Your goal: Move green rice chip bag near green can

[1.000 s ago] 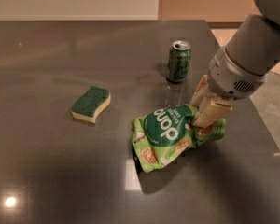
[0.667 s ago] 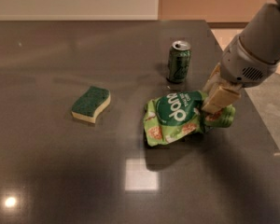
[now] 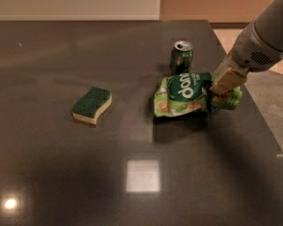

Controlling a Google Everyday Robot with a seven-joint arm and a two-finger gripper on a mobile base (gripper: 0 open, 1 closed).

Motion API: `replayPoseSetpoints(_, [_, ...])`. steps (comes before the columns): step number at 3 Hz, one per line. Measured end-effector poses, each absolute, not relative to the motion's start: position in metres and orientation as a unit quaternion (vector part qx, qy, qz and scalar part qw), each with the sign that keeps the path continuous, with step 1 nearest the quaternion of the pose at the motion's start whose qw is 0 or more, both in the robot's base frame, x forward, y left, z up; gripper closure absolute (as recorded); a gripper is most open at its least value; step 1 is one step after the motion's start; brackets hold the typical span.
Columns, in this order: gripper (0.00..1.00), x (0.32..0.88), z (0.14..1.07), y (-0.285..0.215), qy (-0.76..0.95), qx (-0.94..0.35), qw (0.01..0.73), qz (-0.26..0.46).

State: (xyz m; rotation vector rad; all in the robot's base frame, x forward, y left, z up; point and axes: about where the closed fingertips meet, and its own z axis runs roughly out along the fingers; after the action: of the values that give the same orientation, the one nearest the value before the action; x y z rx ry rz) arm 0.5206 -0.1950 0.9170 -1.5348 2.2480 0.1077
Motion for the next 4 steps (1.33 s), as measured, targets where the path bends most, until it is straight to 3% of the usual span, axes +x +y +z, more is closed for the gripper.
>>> replayPoseSetpoints(3, [0.13, 0.5359, 0.9113, -0.1933, 0.783, -0.577, 0.23, 0.048])
replayPoseSetpoints(4, [0.0, 0.5356, 0.9115, -0.1922, 0.782, -0.577, 0.23, 0.048])
